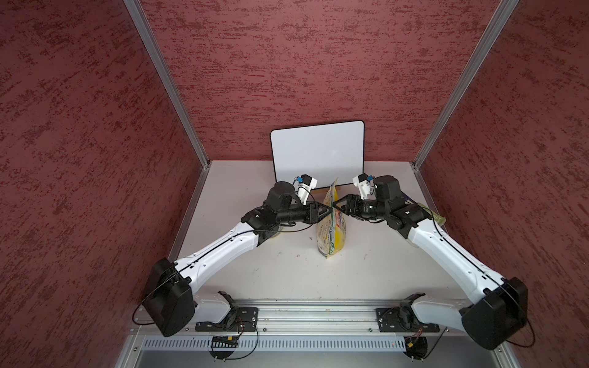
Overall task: Pour the oats into the breakfast bowl
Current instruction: Open the oats bag at the center of the board.
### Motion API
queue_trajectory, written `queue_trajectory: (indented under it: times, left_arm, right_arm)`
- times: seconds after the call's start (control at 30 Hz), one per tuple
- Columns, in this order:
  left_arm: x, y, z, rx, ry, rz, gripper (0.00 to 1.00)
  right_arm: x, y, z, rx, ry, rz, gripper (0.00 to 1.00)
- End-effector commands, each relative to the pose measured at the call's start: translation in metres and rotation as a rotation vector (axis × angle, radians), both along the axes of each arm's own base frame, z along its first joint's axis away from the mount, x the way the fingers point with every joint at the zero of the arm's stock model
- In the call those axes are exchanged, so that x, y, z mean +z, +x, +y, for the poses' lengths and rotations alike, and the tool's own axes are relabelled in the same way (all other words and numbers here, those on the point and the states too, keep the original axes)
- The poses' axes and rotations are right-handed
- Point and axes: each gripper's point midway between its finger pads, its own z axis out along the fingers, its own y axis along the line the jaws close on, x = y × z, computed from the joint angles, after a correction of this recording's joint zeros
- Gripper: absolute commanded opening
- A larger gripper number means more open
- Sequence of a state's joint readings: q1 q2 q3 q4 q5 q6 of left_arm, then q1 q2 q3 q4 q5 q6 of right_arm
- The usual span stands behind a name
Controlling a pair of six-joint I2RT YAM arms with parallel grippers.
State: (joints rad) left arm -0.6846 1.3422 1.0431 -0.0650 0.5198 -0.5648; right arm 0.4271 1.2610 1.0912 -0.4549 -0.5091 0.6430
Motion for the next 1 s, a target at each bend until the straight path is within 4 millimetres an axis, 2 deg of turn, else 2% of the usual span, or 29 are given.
queue_trajectory:
  times: [0.0,0.27,0.6,0.73,0.97]
  left_arm:
    - [-0.002,-0.001,-0.004,-0.017,-0.008,-0.002,0.36]
    - [-0.005,0.0,-0.005,-0.018,-0.002,0.002,0.24]
    - [-0.005,-0.001,-0.006,-0.024,-0.007,0.003,0.15]
    - [-0.008,-0.001,-0.011,-0.034,-0.015,0.013,0.1]
    - [-0.011,0.0,-0.016,-0.046,-0.018,0.02,0.07]
  right_arm:
    - [0.015,0.003,0.004,0.004,-0.004,-0.048,0.57]
    - [0.015,0.003,0.004,0.004,-0.006,-0.051,0.57]
    - [0.022,0.001,0.005,0.019,0.007,-0.065,0.57]
    - [0.03,-0.012,0.001,0.043,-0.004,-0.074,0.59]
    - [0.027,-0.041,-0.002,0.088,-0.015,-0.038,0.6]
